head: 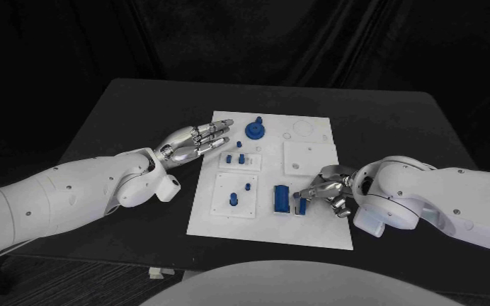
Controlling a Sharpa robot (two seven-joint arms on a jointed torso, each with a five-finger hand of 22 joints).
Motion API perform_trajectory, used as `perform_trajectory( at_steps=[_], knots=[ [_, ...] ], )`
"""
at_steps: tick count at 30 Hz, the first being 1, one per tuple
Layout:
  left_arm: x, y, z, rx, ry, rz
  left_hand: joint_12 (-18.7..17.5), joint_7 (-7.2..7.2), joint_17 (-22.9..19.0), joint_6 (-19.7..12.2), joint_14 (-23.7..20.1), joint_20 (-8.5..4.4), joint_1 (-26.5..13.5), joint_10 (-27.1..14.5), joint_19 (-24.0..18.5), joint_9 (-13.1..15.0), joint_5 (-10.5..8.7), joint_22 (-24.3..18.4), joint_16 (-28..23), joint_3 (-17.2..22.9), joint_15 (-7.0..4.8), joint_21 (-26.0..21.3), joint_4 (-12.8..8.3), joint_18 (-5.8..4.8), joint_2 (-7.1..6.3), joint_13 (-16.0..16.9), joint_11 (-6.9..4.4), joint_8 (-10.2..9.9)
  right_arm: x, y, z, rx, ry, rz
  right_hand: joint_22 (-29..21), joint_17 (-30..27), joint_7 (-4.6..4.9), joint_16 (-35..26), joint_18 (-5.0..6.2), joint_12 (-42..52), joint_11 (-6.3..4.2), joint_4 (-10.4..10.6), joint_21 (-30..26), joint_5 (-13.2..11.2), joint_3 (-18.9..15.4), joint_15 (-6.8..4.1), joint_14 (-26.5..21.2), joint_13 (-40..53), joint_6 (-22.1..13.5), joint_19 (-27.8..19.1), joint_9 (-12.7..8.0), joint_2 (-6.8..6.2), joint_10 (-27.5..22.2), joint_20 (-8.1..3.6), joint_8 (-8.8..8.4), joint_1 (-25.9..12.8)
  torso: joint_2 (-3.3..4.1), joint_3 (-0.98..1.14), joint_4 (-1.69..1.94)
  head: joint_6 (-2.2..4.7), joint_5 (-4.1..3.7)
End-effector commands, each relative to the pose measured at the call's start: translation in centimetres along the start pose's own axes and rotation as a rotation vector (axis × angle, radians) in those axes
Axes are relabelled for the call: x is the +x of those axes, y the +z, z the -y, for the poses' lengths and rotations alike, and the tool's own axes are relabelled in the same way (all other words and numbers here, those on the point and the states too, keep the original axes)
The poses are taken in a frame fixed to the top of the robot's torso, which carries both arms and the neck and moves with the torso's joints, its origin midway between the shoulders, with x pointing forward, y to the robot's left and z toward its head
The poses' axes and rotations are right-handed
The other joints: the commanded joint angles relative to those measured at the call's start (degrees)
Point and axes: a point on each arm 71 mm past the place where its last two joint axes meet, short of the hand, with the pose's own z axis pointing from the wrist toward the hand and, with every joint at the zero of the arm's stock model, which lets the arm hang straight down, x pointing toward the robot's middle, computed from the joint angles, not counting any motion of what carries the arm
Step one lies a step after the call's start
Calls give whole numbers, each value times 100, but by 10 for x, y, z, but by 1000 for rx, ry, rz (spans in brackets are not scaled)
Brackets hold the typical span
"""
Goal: Assemble the parts on the task board
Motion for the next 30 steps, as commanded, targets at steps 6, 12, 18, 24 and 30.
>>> perform_trajectory(
  at_steps=[6, 12, 18, 24, 30],
  knots=[
    [2, 1, 7, 97, -12, -11, 4, 7, -5, -52, -8, 58, 67, 0, 8, 3, 40, 9, -21, 45, 48, 5, -20, 57, -6, 6, 48, 25, 2, 0, -1, -12, -1, -4, 780, 55, -92, 55, 48, 15, -76, 340, -1, -392, -607, -53, 263, 1504, 97, -11, 271, 66, 608, -77, 361, -160, -2, 1, 2, -1, 2],
    [2, 1, 6, 93, -15, -15, 2, 12, -5, -54, -8, 63, 82, -1, 9, 3, 43, 12, -21, 64, 54, 6, -37, 57, -3, 6, 45, 25, 1, 0, 0, -7, -2, -5, 785, 78, -166, 67, 46, 15, -137, 558, 7, -558, -895, -100, 267, 1504, 91, -3, 602, 149, 608, -118, 725, -206, -5, 1, 1, -1, 12],
    [2, 1, 6, 89, -16, -15, 2, 12, -5, -54, -8, 63, 82, -1, 9, 3, 43, 12, -21, 64, 54, 6, -37, 57, -3, 6, 45, 25, 1, 0, 0, -9, -1, -4, 787, 92, -201, 72, 44, 15, -169, 732, 5, -743, -1156, -129, 269, 1504, -110, 1, 1006, 198, 608, -148, 1097, -173, 0, 1, 0, -1, 14],
    [2, 1, 6, 88, -16, -16, 3, 12, -5, -57, -8, 67, 89, -1, 11, 3, 44, 15, -21, 74, 56, 7, -46, 57, -1, 6, 46, 25, 0, -1, 1, -15, 4, 2, 791, 104, -212, 78, 42, 15, -179, 823, 16, -862, -1290, -136, 271, 1504, -211, 7, 1198, 220, 608, -156, 1271, -156, 0, 2, 2, -1, 23],
    [2, 0, 6, 91, -13, -11, 5, 11, -5, -51, -8, 68, 93, 0, 12, 3, 46, 17, -21, 79, 58, 8, -50, 57, 0, 6, 48, 26, -1, -7, 3, -31, 12, 10, 788, 104, -217, 78, 44, 15, -183, 900, 4, -903, -1359, -139, 271, 1504, -252, 5, 1281, 257, 608, -159, 1345, -171, -1, 1, 0, -1, 30]
  ],
)
